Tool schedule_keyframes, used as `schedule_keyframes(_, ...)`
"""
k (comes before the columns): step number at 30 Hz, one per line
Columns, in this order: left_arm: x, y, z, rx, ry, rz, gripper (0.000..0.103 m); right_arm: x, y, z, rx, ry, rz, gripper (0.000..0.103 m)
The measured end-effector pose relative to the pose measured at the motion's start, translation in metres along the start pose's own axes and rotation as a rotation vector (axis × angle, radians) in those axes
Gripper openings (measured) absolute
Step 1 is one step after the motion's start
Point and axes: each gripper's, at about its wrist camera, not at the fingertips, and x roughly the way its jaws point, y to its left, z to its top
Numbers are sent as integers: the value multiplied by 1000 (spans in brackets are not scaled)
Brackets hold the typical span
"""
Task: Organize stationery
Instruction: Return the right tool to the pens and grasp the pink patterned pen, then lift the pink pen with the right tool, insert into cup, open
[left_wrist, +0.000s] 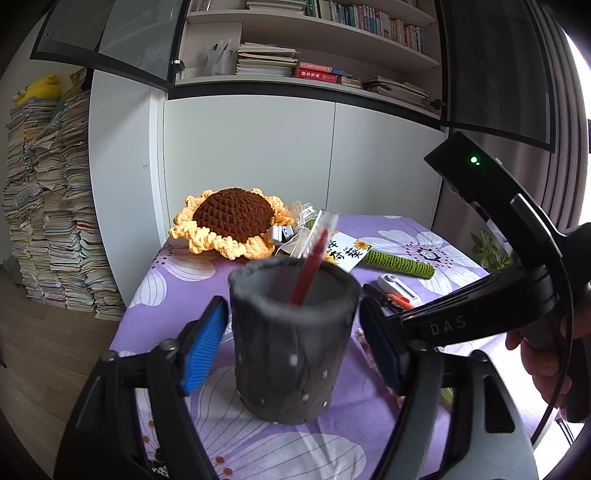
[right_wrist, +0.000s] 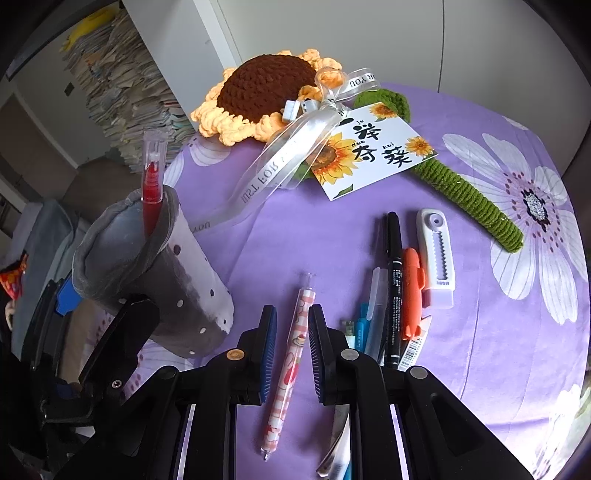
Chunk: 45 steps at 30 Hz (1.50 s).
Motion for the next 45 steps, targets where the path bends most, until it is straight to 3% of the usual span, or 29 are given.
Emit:
schedule_keyframes(2, -4, -1, 0, 4, -21, -1, 89, 0, -2, 2, 9, 5, 0, 17)
schedule_keyframes(6, -5, -2, 0, 10, -26, -1, 89, 3, -5, 4, 19, 19, 6, 17)
schedule_keyframes(8, -2, 2, 0, -11, -15, -1, 85, 7, -4, 6, 16, 34, 10, 17)
schedule_keyframes(10, 0, 7, 1, -36, -4, -10, 74, 13, -4, 9, 12, 52, 9, 17)
schedule_keyframes(16, -2, 4, 1, -32, -6, -19, 73, 22, -6, 13, 20, 71, -8, 17)
schedule_keyframes(21, -2, 4, 1, -31, -5, -20, 73, 31, -3, 16, 23, 90, -2, 34)
schedule_keyframes(26, -2, 4, 0, -29, -4, -20, 73, 36, 3, 22, 5, 86, -28, 34)
schedule_keyframes(29, -2, 5, 0, -30, -4, -20, 74, 37, 8, 23, -21, 85, -62, 13)
schedule_keyframes(30, -2, 4, 0, -29, -5, -20, 74, 36, 8, 23, -15, 82, -54, 12)
schedule_keyframes(35, -2, 5, 0, -29, -4, -20, 74, -1, 3, 16, 7, -23, -37, 11)
schedule_keyframes(45, -2, 3, 0, -21, -4, -25, 74, -113, 17, -17, -14, -276, 2, 11)
